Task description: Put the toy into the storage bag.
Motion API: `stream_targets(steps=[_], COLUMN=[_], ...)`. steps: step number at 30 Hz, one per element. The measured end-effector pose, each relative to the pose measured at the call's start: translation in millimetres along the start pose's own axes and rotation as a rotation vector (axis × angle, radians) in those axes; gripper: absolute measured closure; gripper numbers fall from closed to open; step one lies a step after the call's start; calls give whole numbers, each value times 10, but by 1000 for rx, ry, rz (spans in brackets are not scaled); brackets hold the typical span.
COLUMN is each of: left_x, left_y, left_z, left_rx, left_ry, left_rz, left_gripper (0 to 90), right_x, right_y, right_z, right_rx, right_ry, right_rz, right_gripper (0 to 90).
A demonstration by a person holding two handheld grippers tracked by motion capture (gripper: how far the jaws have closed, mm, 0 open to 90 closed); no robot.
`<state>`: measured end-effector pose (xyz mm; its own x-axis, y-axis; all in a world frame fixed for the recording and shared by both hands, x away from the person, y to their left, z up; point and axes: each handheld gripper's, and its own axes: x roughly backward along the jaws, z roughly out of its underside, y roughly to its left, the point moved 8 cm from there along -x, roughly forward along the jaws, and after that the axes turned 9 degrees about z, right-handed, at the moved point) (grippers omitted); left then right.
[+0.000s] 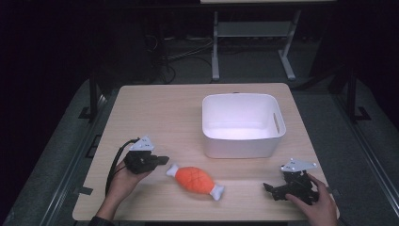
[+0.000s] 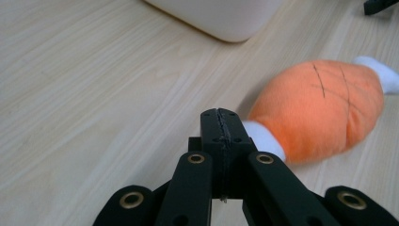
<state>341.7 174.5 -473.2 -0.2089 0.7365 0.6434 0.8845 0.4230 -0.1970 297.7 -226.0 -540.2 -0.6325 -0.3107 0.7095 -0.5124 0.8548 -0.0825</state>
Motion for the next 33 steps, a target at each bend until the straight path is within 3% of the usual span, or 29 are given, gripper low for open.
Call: stream_targets(steps=[14, 24, 33], left_x=[-237, -415, -461], left_y=[64, 73, 24], left_z=[-135, -97, -17], left_rx=[-4, 5, 2], left_ry=[11, 52, 86], left_rz=[30, 52, 67], left_gripper=[896, 895, 894], right_x=[-3, -3, -3], right_y=[-2, -2, -2], right_z=[-3, -3, -3], right_rx=[-1, -1, -1], right_ry=[-1, -1, -1], right_rz=[2, 2, 2], right_gripper=[0, 0, 0])
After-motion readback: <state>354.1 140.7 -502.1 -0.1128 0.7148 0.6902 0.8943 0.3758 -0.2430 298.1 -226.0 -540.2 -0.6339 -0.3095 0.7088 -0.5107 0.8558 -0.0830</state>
